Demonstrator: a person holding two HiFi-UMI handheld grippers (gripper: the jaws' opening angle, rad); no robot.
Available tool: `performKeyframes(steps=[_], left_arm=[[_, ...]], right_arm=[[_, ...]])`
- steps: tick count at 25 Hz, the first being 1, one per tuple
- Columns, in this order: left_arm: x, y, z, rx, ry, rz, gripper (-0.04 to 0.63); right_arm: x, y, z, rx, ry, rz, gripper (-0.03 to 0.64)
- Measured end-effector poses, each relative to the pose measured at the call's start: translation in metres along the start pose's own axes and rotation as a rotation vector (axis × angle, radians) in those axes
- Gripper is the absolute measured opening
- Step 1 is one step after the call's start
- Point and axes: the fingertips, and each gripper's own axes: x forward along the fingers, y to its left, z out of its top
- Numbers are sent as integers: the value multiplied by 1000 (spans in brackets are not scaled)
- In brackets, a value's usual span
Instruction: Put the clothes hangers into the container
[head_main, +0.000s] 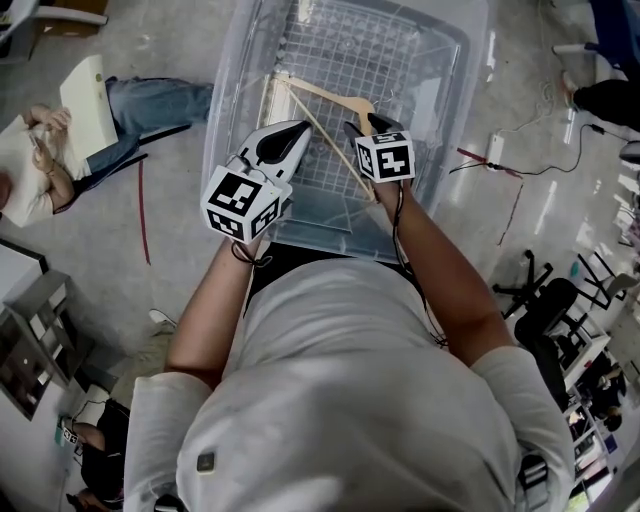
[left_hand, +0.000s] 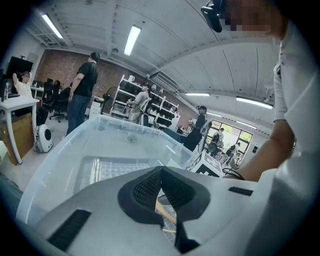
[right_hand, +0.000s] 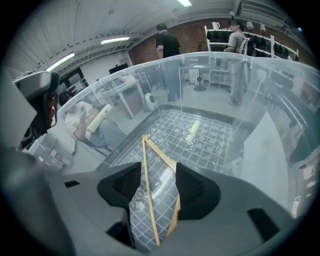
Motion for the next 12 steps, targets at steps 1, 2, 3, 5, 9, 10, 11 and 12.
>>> performKeyframes(steps=[1,2,3,5,9,10,11,12], left_arm=[[-2,-1,2,4,-3,0,17],[-4,-2,4,8,-6,-1,17],[-7,-4,6,12,-8,-2,17],[-12,-8,9,21,-13,-5,17],[-21,-14,12,22,-23,-15,17],[-25,-16,13,24,-25,-17,17],[-28,-18,15,30,-28,-17,17],[-32,-20,17,39,-31,-17,17]], right_arm=[[-3,2,2,-5,-7,3,230],[-6,4,4,-9,-14,6,230],[-11,7,6,-13,-22,8,230],[-19,11,12,-21,-45,15,229],[-33,20,23,-42,-96,37,189],[-38,22,26,-44,-109,37,183],[-44,24,29,-47,-125,35,176],[-51,26,33,-51,-142,33,168]])
